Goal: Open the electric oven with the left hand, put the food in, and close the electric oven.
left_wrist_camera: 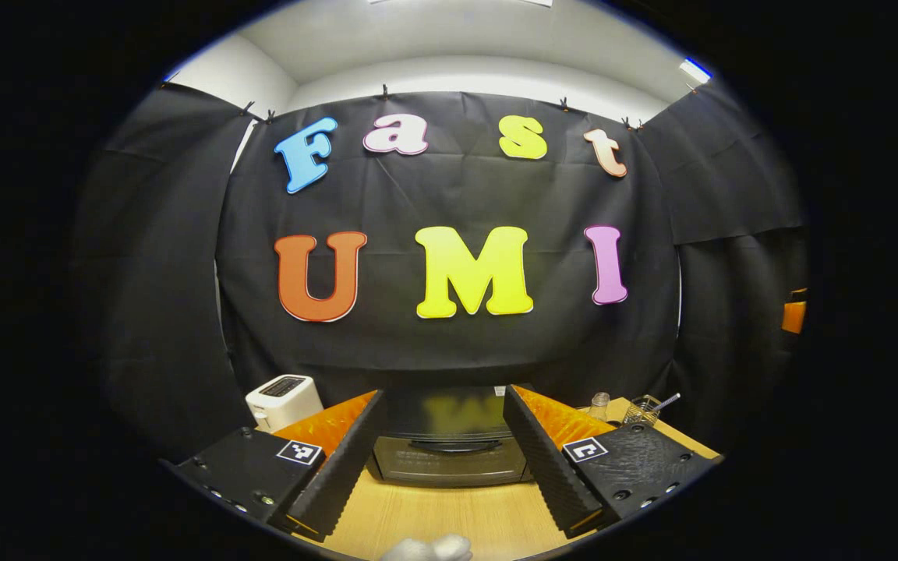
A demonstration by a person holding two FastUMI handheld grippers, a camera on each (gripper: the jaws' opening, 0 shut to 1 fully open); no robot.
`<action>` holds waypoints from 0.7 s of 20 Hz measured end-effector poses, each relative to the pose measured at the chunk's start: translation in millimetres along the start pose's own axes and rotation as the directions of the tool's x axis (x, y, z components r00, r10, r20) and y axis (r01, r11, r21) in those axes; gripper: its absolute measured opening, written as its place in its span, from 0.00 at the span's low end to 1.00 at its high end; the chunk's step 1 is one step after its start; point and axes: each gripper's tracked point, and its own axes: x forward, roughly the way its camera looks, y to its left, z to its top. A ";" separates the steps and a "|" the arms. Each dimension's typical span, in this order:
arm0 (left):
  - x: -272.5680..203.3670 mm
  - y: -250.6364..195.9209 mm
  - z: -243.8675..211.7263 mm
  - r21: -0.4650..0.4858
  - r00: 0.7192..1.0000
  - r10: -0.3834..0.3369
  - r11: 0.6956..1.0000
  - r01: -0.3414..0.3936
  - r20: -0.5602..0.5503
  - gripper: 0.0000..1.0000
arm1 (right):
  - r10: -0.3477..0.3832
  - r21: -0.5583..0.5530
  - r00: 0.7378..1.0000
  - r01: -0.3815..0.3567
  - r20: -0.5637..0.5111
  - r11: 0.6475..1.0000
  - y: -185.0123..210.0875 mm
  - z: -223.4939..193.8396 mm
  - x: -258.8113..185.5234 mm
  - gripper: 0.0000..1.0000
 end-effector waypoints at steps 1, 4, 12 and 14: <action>10.4 -0.1 -4.2 -0.001 1.000 -0.002 1.000 0.002 -0.007 1.00 | -0.007 0.001 1.000 0.007 -0.006 1.000 -2.2 -0.7 -0.3 0.96; 44.7 -4.5 -22.2 -0.003 1.000 -0.017 1.000 0.017 -0.020 0.96 | -0.028 0.003 0.999 0.029 -0.022 1.000 -7.9 -2.9 -2.4 1.00; 115.6 -11.3 -109.8 -0.017 0.986 -0.037 0.999 0.035 -0.165 0.97 | -0.095 0.004 0.990 0.095 -0.101 0.995 -22.2 -20.8 -4.6 0.96; 126.0 -12.8 -132.8 -0.015 0.978 -0.034 0.999 0.031 -0.208 0.97 | -0.106 0.007 0.987 0.107 -0.118 0.994 -25.3 -25.1 -5.6 0.96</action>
